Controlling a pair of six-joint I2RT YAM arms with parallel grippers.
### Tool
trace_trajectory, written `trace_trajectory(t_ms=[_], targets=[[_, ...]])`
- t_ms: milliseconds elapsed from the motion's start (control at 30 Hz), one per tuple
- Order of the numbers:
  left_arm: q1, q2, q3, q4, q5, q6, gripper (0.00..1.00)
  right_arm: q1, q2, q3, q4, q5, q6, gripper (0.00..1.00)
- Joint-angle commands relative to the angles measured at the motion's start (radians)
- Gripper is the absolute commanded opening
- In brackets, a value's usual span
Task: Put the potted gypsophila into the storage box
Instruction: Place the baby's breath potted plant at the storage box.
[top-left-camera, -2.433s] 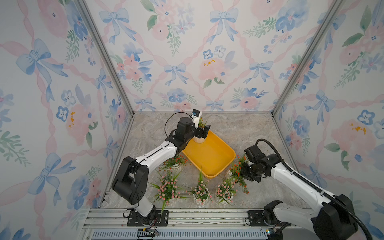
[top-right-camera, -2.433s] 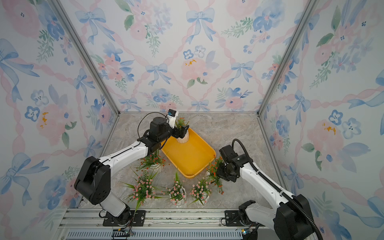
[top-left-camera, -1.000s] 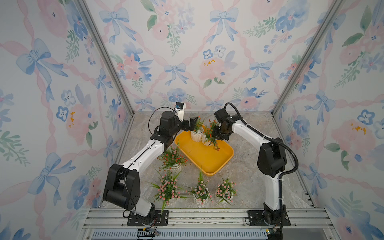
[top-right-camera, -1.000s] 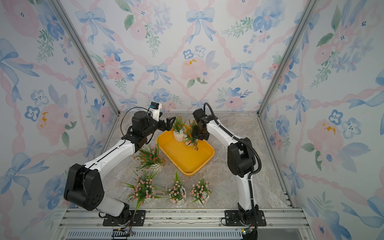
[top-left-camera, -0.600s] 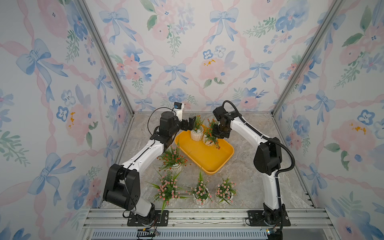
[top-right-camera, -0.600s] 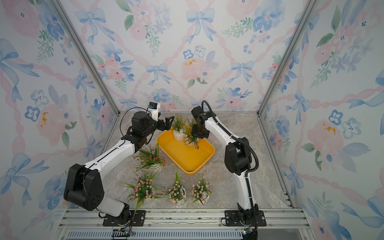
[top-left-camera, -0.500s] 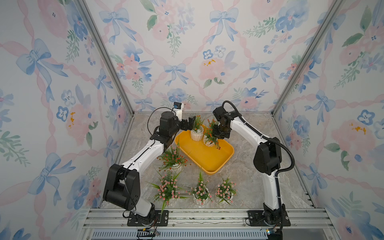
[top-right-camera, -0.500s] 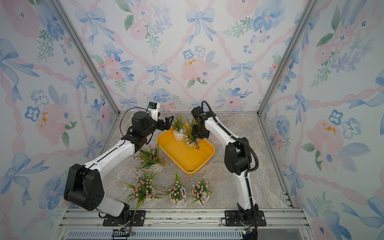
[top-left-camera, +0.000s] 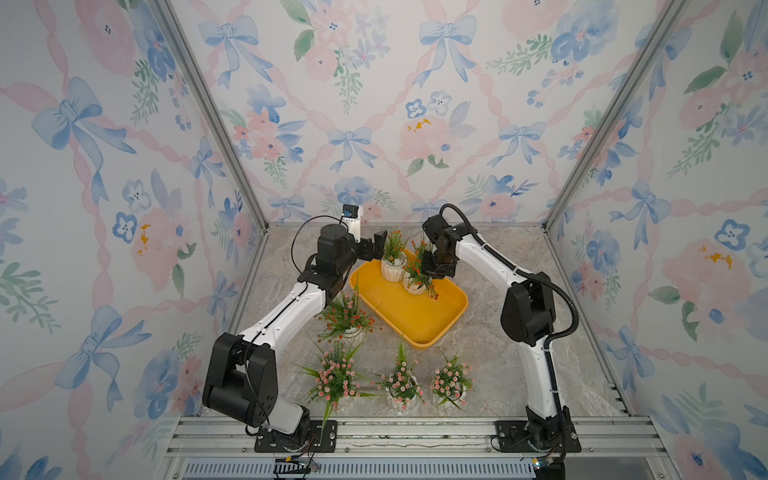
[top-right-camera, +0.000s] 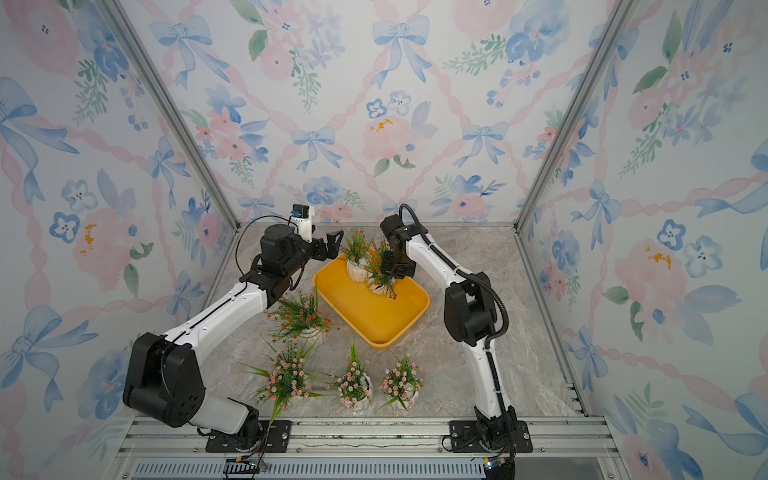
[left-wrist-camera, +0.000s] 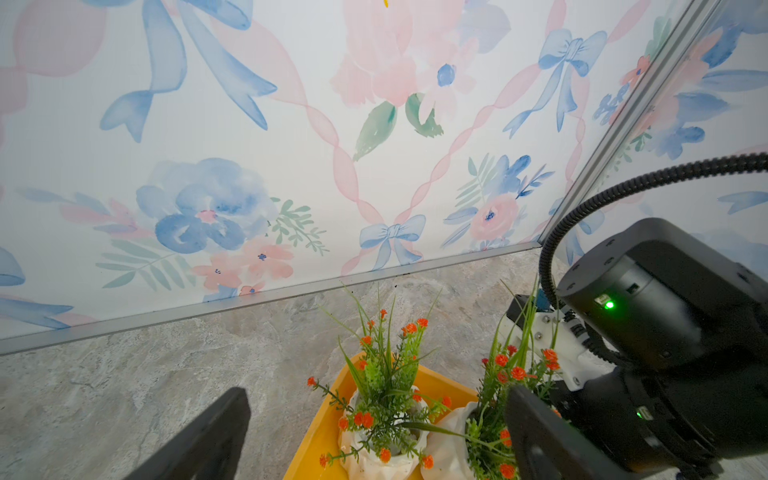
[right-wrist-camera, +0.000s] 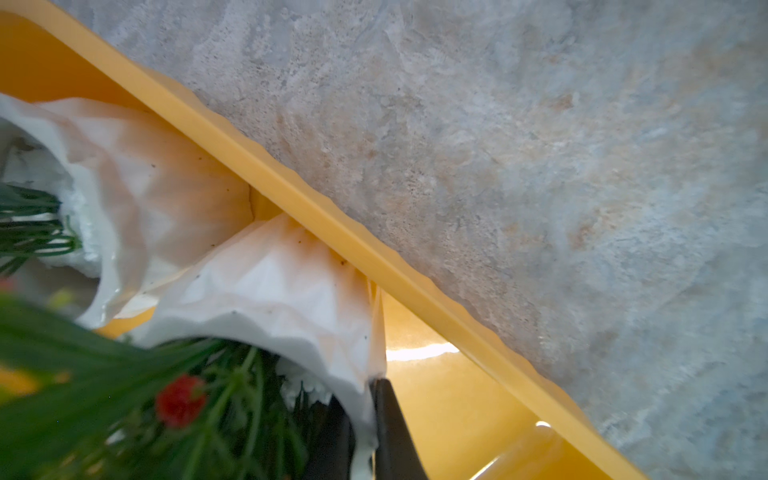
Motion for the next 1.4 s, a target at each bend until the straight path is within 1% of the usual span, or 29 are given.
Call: trace_trajectory(t_ms=[0,67,267,367,533,633,733,1033,1233,1367], targets=[[0.001,-0.028,-0.024,-0.004,-0.017,0.003,0.98,0.014,0.038,0.053,0.020,-0.022,0.000,0.00],[0.001,-0.034,-0.031,-0.003,-0.023,0.010,0.98,0.021,0.044,0.062,0.001,0.001,-0.003,0.02],[0.005,-0.038,-0.036,-0.005,-0.025,0.033,0.98,0.031,0.055,0.091,-0.033,0.032,-0.015,0.04],[0.008,-0.036,-0.034,-0.005,-0.022,0.044,0.98,0.034,0.061,0.091,-0.021,0.030,-0.011,0.09],[0.015,-0.036,-0.036,-0.008,-0.014,0.050,0.98,0.035,0.063,0.089,-0.008,0.048,0.007,0.25],[0.021,-0.037,-0.040,-0.010,-0.007,0.050,0.98,0.035,0.061,0.092,0.001,0.055,0.011,0.33],[0.027,-0.044,-0.046,-0.008,-0.005,0.051,0.98,0.035,0.054,0.090,0.007,0.063,0.018,0.45],[0.041,-0.051,-0.056,-0.009,0.014,0.052,0.98,0.041,-0.004,0.038,0.061,0.100,0.045,0.47],[0.045,-0.069,-0.078,-0.009,0.021,0.057,0.98,0.036,-0.057,0.007,0.042,0.179,0.046,0.50],[0.055,-0.089,-0.095,-0.009,0.033,0.063,0.98,0.032,-0.121,-0.057,0.061,0.223,0.064,0.53]])
